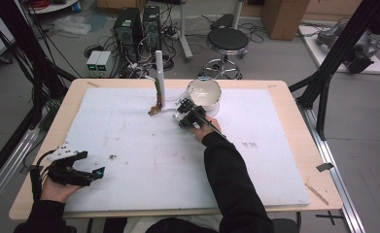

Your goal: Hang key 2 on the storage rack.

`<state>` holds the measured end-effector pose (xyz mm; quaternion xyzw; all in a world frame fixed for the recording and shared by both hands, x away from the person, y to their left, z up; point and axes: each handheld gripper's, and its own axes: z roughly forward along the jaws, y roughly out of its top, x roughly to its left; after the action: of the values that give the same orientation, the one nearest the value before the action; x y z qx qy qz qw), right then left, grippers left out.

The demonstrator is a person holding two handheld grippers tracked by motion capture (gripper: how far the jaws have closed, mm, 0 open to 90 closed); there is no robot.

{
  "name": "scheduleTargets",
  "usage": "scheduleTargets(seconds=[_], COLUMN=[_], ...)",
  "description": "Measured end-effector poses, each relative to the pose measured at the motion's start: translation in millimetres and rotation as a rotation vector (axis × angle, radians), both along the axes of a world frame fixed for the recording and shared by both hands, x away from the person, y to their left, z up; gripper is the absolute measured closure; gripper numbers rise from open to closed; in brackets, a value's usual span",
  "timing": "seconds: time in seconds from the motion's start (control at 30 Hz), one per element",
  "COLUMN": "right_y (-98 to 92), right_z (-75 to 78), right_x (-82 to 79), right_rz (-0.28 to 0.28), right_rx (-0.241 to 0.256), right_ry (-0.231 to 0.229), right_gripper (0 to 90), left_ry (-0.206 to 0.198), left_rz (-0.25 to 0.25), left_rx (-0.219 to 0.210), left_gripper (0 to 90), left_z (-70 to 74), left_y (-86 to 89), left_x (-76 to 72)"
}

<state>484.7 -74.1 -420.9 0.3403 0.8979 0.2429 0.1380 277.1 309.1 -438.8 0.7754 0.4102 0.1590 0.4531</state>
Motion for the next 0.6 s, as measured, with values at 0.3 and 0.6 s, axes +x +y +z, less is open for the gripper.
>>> scheduleTargets(seconds=[0.3, 0.6], right_y=[-8.7, -33.6], right_z=[31.0, 59.1], right_x=[-17.0, -29.5], right_rz=[0.012, -0.015], right_rx=[0.044, 0.139], right_ry=[-0.095, -0.129], right_gripper=[75.1, 75.1], left_ry=[-0.005, -0.009], left_rz=[-0.001, -0.004], left_rx=[-0.007, -0.016], left_gripper=[1.7, 1.7], left_z=[0.9, 1.5], left_y=[0.2, 0.7], left_x=[-1.7, -2.9])
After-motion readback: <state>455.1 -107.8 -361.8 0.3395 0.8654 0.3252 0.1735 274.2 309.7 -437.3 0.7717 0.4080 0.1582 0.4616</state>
